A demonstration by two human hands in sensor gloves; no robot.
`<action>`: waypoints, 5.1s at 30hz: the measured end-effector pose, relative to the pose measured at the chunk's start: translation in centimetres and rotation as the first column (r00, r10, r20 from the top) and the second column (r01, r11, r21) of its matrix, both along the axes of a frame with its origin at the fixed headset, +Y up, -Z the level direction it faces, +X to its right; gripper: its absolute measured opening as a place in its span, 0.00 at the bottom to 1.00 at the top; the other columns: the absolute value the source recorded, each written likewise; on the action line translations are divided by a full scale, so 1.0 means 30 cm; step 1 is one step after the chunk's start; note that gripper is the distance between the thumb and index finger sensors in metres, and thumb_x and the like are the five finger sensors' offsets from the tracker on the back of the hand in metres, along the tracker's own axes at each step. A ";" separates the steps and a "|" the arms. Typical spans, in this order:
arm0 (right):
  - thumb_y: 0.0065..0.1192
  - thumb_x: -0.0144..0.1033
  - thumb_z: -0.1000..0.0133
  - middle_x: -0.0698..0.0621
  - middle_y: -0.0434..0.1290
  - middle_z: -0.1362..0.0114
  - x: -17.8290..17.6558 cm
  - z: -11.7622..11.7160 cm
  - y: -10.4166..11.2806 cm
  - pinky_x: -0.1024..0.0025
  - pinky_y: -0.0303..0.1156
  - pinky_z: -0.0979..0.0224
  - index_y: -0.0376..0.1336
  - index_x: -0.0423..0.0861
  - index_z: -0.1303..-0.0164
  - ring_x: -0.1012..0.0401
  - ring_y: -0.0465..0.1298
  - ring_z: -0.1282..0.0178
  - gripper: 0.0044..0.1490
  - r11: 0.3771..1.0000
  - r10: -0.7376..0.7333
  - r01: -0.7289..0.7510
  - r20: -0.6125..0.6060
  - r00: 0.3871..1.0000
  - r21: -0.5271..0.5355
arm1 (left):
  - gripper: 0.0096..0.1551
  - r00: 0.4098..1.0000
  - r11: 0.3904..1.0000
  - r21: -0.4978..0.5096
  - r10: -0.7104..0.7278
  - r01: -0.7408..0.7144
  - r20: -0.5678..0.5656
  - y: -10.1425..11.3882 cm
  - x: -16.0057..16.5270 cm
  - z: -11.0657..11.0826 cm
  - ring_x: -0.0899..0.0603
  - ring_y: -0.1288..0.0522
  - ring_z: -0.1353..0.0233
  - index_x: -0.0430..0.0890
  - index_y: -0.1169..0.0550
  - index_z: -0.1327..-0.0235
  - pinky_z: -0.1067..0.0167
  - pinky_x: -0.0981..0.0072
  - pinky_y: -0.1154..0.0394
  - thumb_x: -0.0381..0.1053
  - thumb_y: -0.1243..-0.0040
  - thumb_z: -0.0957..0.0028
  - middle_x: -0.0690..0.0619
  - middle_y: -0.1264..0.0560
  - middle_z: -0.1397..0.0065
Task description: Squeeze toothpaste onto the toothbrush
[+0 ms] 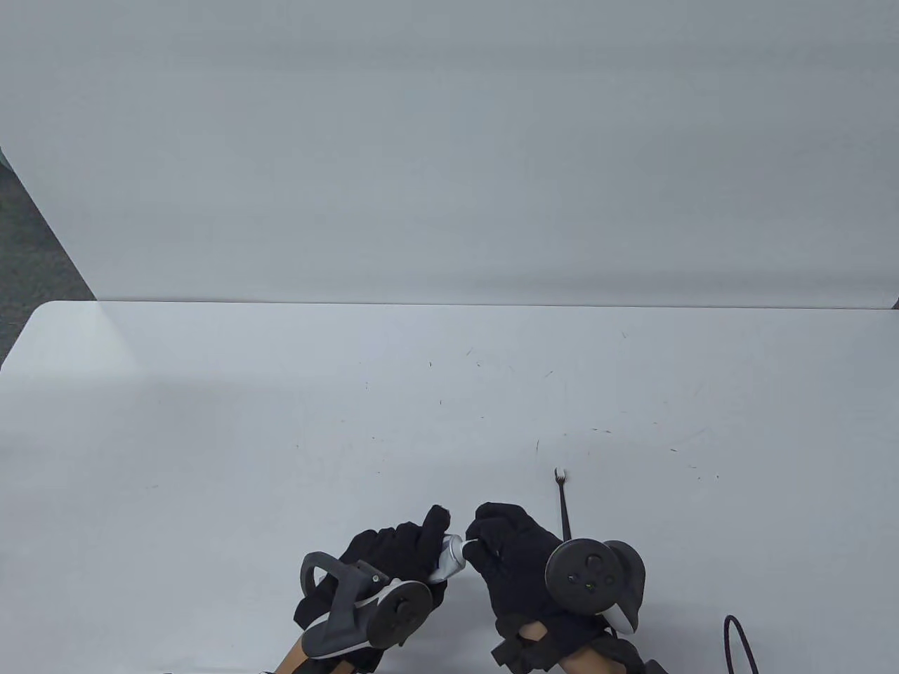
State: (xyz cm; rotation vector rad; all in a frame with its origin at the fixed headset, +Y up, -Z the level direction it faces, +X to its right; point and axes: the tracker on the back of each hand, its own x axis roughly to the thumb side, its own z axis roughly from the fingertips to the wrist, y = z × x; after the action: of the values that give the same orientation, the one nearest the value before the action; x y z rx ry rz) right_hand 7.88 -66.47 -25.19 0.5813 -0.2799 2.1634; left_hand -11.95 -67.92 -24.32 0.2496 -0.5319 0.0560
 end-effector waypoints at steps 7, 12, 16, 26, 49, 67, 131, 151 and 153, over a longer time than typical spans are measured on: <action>0.57 0.49 0.50 0.38 0.65 0.29 0.027 -0.013 -0.005 0.31 0.69 0.41 0.63 0.42 0.35 0.38 0.74 0.38 0.36 0.995 0.042 -0.044 -0.022 0.999 -0.091 | 0.54 1.000 1.000 -0.008 0.020 -0.020 -0.008 0.001 -0.005 0.000 0.29 0.19 0.46 0.47 0.38 0.25 0.51 0.36 0.22 0.70 0.45 0.66 0.41 0.25 0.36; 0.58 0.39 0.51 0.40 0.71 0.35 0.015 -0.012 0.004 0.35 0.72 0.44 0.71 0.37 0.52 0.41 0.79 0.45 0.25 0.999 0.006 -0.005 0.011 1.000 -0.038 | 0.54 1.000 1.000 0.002 -0.008 0.008 -0.010 -0.008 0.002 0.000 0.29 0.19 0.46 0.48 0.38 0.26 0.51 0.37 0.22 0.70 0.44 0.67 0.41 0.25 0.36; 0.60 0.35 0.51 0.39 0.64 0.30 0.018 -0.019 -0.002 0.33 0.69 0.41 0.62 0.37 0.42 0.40 0.75 0.39 0.29 0.994 0.001 -0.008 -0.069 0.998 -0.105 | 0.54 1.000 1.000 0.001 -0.007 0.007 -0.013 -0.008 0.002 0.002 0.29 0.19 0.46 0.48 0.38 0.26 0.51 0.37 0.22 0.70 0.44 0.67 0.41 0.25 0.36; 0.59 0.39 0.51 0.39 0.68 0.33 0.023 -0.024 -0.004 0.34 0.71 0.43 0.69 0.36 0.50 0.42 0.78 0.44 0.26 0.993 0.008 -0.021 -0.110 0.994 -0.117 | 0.60 1.000 1.000 0.004 0.012 -0.012 -0.006 -0.007 -0.001 0.005 0.29 0.19 0.46 0.48 0.37 0.26 0.51 0.36 0.22 0.72 0.43 0.76 0.41 0.25 0.36; 0.66 0.27 0.56 0.38 0.65 0.31 0.023 -0.011 0.006 0.35 0.72 0.42 0.66 0.35 0.45 0.43 0.78 0.42 0.29 1.000 0.003 -0.004 -0.133 0.991 -0.006 | 0.60 0.998 0.995 -0.086 0.057 -0.054 0.030 -0.018 -0.011 -0.014 0.29 0.19 0.45 0.48 0.37 0.26 0.50 0.37 0.22 0.72 0.43 0.76 0.41 0.25 0.36; 0.69 0.30 0.56 0.39 0.67 0.30 0.066 -0.095 0.069 0.34 0.71 0.41 0.69 0.39 0.44 0.42 0.78 0.41 0.28 0.922 0.349 -0.368 0.151 0.925 0.121 | 0.58 0.981 0.970 -0.145 0.187 -0.194 -0.057 0.010 -0.130 -0.072 0.29 0.19 0.45 0.49 0.34 0.27 0.50 0.36 0.22 0.72 0.39 0.75 0.43 0.24 0.37; 0.70 0.33 0.56 0.36 0.67 0.32 0.165 -0.261 -0.350 0.42 0.74 0.46 0.70 0.30 0.58 0.44 0.74 0.43 0.25 0.643 0.753 -0.407 0.439 0.489 -0.649 | 0.51 0.969 0.963 -0.146 0.208 -0.227 -0.131 0.033 -0.170 -0.074 0.28 0.16 0.49 0.45 0.29 0.33 0.54 0.37 0.20 0.75 0.43 0.64 0.38 0.20 0.42; 0.69 0.33 0.58 0.36 0.70 0.36 0.127 -0.086 -0.044 0.58 0.85 0.68 0.70 0.32 0.58 0.56 0.85 0.67 0.24 0.956 0.287 -0.292 0.281 0.916 -0.025 | 0.49 0.973 0.968 -0.135 0.196 -0.212 -0.119 0.027 -0.154 -0.074 0.28 0.14 0.51 0.42 0.25 0.38 0.56 0.38 0.19 0.74 0.43 0.63 0.41 0.18 0.45; 0.69 0.33 0.58 0.36 0.70 0.37 0.117 -0.041 -0.028 0.58 0.84 0.68 0.70 0.32 0.58 0.56 0.84 0.68 0.24 0.951 0.265 -0.297 0.274 0.924 0.083 | 0.48 0.975 0.969 -0.133 0.196 -0.209 -0.106 0.022 -0.147 -0.072 0.28 0.14 0.51 0.41 0.24 0.38 0.56 0.38 0.19 0.73 0.43 0.63 0.41 0.18 0.45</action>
State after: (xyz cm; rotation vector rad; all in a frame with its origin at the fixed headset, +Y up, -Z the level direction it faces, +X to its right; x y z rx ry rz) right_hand 11.39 -67.31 -26.43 0.4237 -0.5020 2.5200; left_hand -16.35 -67.25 -26.47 0.1643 -0.4071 0.2801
